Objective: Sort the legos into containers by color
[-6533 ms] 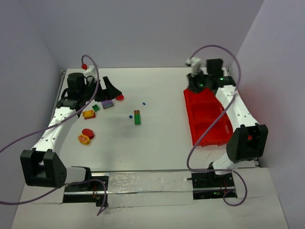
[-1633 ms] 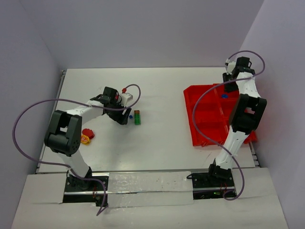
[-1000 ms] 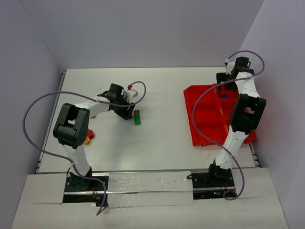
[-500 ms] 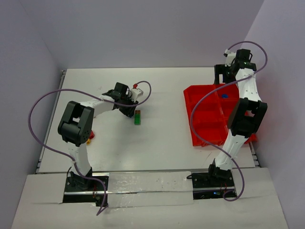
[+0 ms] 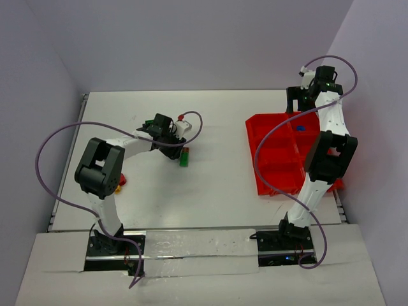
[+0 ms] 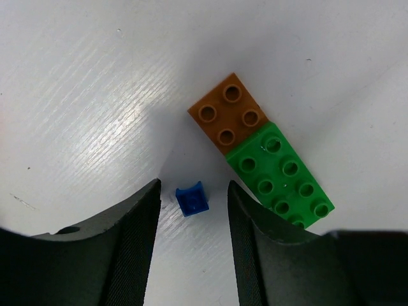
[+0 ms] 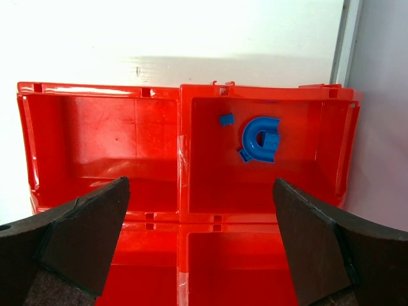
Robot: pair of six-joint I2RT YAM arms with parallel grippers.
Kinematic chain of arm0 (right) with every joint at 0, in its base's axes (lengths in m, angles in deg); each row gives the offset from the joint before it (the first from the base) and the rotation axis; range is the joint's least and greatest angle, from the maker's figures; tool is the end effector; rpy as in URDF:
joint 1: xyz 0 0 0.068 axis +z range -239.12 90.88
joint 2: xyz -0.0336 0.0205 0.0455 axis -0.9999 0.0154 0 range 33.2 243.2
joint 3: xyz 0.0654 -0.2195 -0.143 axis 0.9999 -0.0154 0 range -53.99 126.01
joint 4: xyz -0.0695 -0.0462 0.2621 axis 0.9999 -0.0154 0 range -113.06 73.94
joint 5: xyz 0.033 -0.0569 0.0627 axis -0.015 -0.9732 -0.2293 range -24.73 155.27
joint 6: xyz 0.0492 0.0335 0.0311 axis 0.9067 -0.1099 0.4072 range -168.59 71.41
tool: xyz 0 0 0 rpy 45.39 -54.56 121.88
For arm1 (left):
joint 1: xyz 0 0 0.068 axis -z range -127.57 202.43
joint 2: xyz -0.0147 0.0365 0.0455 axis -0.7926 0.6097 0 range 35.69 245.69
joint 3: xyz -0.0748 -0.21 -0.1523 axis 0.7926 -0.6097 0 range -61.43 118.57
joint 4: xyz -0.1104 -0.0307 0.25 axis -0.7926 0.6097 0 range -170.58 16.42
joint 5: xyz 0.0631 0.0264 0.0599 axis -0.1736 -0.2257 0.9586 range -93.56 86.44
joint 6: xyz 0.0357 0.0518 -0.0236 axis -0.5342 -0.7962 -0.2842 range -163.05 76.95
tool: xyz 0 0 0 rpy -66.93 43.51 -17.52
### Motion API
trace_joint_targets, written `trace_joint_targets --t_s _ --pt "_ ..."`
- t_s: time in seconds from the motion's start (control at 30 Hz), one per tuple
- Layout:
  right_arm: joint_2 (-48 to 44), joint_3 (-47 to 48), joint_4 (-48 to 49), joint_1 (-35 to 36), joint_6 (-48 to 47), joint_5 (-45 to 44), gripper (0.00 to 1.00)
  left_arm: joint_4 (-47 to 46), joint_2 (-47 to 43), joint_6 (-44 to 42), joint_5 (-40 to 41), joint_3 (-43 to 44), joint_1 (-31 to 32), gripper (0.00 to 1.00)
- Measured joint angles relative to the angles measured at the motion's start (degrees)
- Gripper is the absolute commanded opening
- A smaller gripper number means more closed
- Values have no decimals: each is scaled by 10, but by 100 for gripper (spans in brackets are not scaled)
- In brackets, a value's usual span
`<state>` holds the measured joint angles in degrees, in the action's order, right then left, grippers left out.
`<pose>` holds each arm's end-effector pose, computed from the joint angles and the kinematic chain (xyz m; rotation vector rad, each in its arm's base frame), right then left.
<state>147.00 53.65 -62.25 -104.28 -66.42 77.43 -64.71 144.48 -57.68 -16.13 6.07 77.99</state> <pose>0.4537 -0.1112 0.2843 -0.1462 2.4515 0.0130 0.3622 -0.1862 0.1284 0.9613 2.3847 -0.3540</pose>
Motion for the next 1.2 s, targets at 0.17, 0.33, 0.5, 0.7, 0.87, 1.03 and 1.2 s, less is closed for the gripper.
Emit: trace_joint_targets --t_s 0.17,0.33,0.5,0.7,0.87,1.03,1.2 --pt "0 0 0 1 0 0 100 -1 -1 17 15 -1 1 45" --pt "0 0 0 2 0 0 100 0 -6 29 29 -7 4 44" --pt "0 0 0 3 0 0 100 0 -11 36 38 -14 7 40" --pt "0 -3 1 11 0 0 100 -1 -13 39 49 -17 9 29" --pt "-2 -14 2 24 -1 0 100 0 -13 43 52 -16 10 21" --pt "-17 -41 3 57 -11 6 100 11 -11 53 42 -7 9 5" --pt "-70 -90 8 126 -31 40 100 50 -29 70 -76 -7 -8 1"
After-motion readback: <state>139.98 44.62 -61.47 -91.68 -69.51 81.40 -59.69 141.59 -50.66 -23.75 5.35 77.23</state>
